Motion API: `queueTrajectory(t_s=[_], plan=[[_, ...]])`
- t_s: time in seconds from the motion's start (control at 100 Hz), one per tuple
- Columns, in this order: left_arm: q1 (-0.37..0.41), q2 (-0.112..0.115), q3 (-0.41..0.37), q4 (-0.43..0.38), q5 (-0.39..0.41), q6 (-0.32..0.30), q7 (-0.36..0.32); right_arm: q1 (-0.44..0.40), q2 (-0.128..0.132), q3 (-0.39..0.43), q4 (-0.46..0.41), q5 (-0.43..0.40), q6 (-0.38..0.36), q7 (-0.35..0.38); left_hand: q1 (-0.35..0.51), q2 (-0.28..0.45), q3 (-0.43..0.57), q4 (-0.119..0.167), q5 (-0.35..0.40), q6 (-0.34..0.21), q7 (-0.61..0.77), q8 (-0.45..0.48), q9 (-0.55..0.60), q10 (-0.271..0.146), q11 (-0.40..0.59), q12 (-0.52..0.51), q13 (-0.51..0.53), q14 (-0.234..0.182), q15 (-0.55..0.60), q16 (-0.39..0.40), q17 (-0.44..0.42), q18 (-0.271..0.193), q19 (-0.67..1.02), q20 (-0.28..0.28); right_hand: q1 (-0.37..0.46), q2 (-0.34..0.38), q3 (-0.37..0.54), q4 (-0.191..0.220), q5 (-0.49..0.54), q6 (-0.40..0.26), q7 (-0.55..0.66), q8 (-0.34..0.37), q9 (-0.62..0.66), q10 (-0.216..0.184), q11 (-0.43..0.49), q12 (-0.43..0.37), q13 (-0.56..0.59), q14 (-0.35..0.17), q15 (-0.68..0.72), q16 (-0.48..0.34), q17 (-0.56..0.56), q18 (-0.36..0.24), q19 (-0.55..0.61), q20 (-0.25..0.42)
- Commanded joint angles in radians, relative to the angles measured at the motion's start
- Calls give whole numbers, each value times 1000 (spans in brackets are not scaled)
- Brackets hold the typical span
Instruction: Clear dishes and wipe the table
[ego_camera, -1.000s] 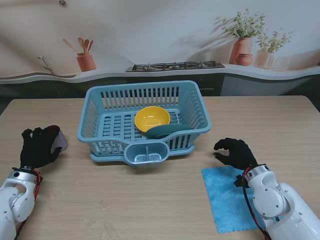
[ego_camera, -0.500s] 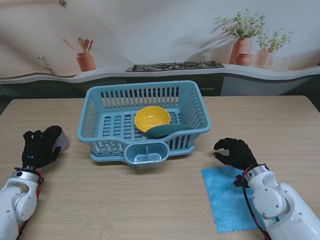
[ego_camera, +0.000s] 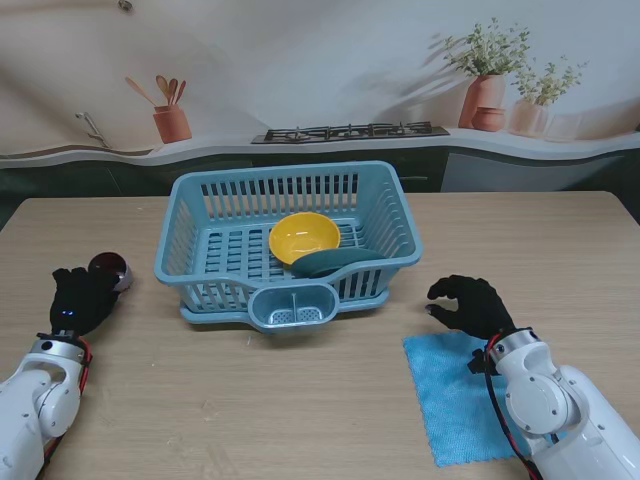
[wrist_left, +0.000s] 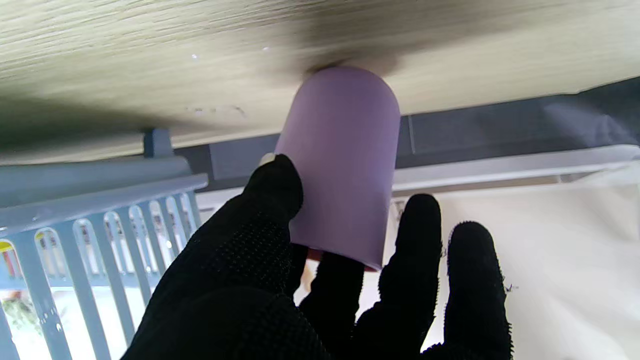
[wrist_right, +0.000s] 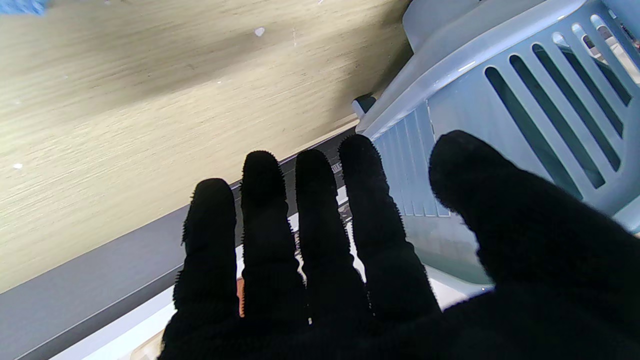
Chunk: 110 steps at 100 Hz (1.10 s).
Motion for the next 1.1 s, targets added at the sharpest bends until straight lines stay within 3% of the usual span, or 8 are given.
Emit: queueTrajectory(t_s=[0.0, 0.14, 0.26, 0.39, 0.52, 0.8, 1.09], plan=[[-13, 5, 8, 11, -6, 7, 0, -4, 0, -1, -6, -1, -3, 13, 104, 37, -16, 44, 36, 22, 27, -4, 31, 54, 22, 24, 34, 54, 42, 20, 37, 40, 76, 54, 0, 21, -5, 45, -19, 2, -2, 8, -27, -15, -13, -10, -19, -28, -7, -6, -12, -22, -18, 17], [-41, 12, 36, 52, 0, 1, 48, -3, 0, 0, -5, -1, -5, 12, 138, 19, 19, 48, 78, 27, 82, 6, 133, 75, 22, 91, 125, 94, 122, 29, 148, 75, 164, 129, -2, 22, -5, 45, -20, 1, -2, 8, -27, -14, -14, -10, -20, -28, -7, -5, -12, -23, -18, 17], [-67, 20, 62, 94, 12, -12, 111, -3, 0, 1, -4, -1, -5, 10, 112, -33, 139, 27, 111, 40, 155, 3, 219, 105, 43, 124, 228, 122, 198, 50, 267, 128, 232, 218, -2, 23, -5, 45, -20, 1, -2, 8, -28, -16, -14, -10, -20, -28, -8, -5, -13, -21, -18, 17], [-83, 28, 78, 120, 26, -26, 162, -3, 0, 1, -4, 0, -7, 10, 85, -80, 232, 8, 124, 33, 224, 34, 273, 118, 97, 148, 315, 123, 268, 94, 357, 161, 296, 280, -2, 22, -6, 45, -20, 1, -2, 8, -27, -15, -14, -10, -21, -28, -8, -6, -13, -23, -19, 17], [-102, 34, 93, 149, 34, -54, 232, -4, -1, 2, -5, 0, -8, 9, 54, -120, 318, -12, 125, 31, 305, 64, 307, 135, 192, 164, 405, 110, 364, 167, 445, 165, 383, 352, -1, 24, -6, 45, -20, 2, -2, 7, -28, -15, -14, -10, -20, -28, -8, -5, -13, -22, -18, 17], [-82, 35, 33, 84, 59, -131, 218, -8, -1, 5, -10, 3, -6, 12, 33, -133, 368, -34, 85, 15, 426, 176, 320, 151, 327, 175, 497, 76, 493, 271, 568, 165, 462, 396, -1, 24, -7, 45, -19, 3, -3, 6, -27, -14, -14, -10, -20, -28, -8, -5, -12, -23, -18, 17], [-67, 33, -18, 15, 72, -204, 178, -6, -1, 10, -7, 5, -20, 10, 18, -138, 392, -48, 73, 7, 471, 243, 328, 153, 398, 177, 540, 53, 552, 312, 625, 165, 506, 402, 0, 23, -7, 45, -19, 3, -3, 7, -27, -15, -14, -10, -20, -28, -7, -5, -13, -21, -18, 17]])
